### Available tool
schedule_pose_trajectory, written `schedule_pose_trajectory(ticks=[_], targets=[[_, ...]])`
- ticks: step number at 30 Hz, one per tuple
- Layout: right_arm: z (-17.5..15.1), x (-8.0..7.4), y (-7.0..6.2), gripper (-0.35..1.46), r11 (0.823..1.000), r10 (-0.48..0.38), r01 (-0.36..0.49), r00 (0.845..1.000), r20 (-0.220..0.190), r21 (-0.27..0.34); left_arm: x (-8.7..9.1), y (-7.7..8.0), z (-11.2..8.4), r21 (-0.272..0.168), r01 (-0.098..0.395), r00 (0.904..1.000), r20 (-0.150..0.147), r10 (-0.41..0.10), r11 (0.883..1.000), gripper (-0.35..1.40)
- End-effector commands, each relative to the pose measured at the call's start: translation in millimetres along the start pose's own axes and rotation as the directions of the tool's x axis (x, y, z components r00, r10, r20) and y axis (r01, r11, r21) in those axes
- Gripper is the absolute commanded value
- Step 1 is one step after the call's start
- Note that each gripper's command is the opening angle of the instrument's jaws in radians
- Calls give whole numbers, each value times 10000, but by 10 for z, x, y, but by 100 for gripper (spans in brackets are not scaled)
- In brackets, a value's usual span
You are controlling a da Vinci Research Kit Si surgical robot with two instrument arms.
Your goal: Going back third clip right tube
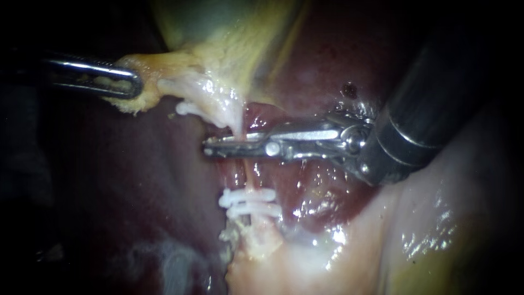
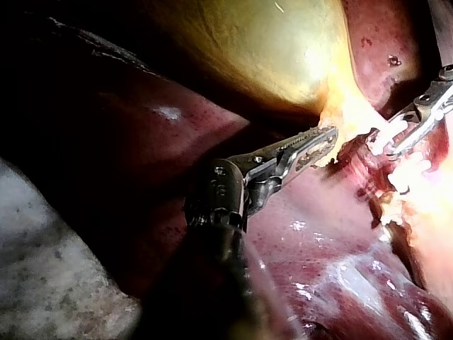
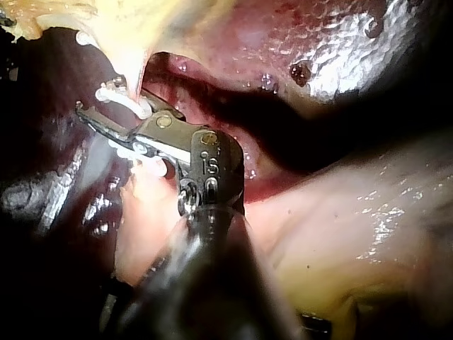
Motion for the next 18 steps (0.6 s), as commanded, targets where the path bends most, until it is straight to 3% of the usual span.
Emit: schedule_pose_trajectory(ticks=[1, 6, 9, 12, 18], targets=[[2, -2, 1, 48, 10000, -83, 83, 9999, -86, 25, 0, 0, 0, 5, -4, 10000, 1, 4, 10000, -35], [9, -11, 7, 49, 9910, -1338, 1338, 9910, -86, 48, 0, 0, 0, 6, -5, 10000, 0, 5, 10000, -35], [12, -17, 16, 50, 9700, -2431, 2431, 9700, -31, 67, -1, 0, 0, 7, -7, 10000, 0, 7, 10000, -35], [13, -23, 25, 50, 9389, -3441, 3441, 9389, 2, -12, -1, 0, 0, 9, -8, 10000, 0, 8, 10000, -35], [2, -27, 35, 50, 9107, -4127, 4127, 9109, -1, -178, -1, 0, 0, 9, -11, 10000, 0, 11, 10000, -35]])
